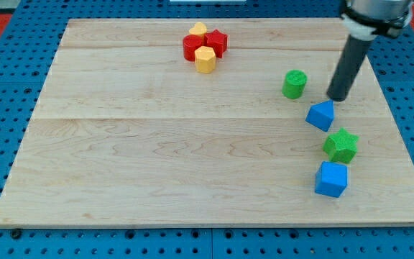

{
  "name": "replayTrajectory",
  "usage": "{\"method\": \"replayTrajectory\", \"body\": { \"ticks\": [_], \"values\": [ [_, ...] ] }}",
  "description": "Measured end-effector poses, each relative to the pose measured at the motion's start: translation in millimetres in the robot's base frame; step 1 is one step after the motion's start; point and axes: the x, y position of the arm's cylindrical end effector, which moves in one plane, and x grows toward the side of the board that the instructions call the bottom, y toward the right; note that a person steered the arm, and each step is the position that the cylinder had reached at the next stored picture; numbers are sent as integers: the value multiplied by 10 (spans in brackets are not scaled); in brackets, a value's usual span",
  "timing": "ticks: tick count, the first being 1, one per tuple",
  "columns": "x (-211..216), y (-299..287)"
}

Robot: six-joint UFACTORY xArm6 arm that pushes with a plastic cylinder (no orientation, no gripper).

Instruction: Move the green circle near to the blue triangle

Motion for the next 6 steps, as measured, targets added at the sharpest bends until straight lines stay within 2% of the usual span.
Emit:
{"method": "replayTrajectory", "body": {
  "ticks": [1, 2, 3, 5, 6],
  "values": [
    [-621, -220],
    [-725, -1201],
    [-381, -1442],
    [-228, -815],
    [-228, -915]
  ]
}}
